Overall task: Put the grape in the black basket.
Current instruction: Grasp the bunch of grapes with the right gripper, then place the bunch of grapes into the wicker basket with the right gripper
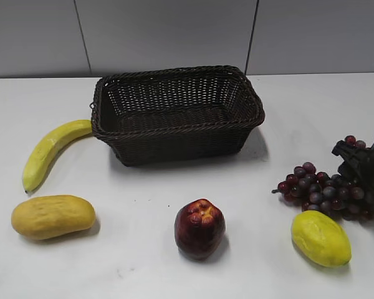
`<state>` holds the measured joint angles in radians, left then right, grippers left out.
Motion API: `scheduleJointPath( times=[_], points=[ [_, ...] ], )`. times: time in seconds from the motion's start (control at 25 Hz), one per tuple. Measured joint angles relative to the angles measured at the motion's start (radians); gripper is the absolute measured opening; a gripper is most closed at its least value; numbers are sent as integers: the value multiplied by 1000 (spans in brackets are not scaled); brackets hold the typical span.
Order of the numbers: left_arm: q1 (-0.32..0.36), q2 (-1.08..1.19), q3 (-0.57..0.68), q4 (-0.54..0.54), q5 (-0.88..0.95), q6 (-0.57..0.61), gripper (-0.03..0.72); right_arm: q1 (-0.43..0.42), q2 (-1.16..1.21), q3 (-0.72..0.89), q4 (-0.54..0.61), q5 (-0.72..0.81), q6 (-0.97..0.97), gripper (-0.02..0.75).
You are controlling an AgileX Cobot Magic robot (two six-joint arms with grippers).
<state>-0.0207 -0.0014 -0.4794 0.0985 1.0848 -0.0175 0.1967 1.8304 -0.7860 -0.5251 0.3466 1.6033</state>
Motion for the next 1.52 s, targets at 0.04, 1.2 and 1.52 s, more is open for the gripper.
scheduleJointPath(
  times=[0.04, 1.2, 1.52],
  points=[
    [0, 0, 0, 0, 0, 0, 217, 0, 0, 0, 0, 0, 14, 282],
    [0, 0, 0, 0, 0, 0, 217, 2, -192, -492, -302, -787, -62, 272],
    [0, 0, 0, 0, 0, 0, 217, 157, -30, -677, -765, -898, -150, 272]
  ],
)
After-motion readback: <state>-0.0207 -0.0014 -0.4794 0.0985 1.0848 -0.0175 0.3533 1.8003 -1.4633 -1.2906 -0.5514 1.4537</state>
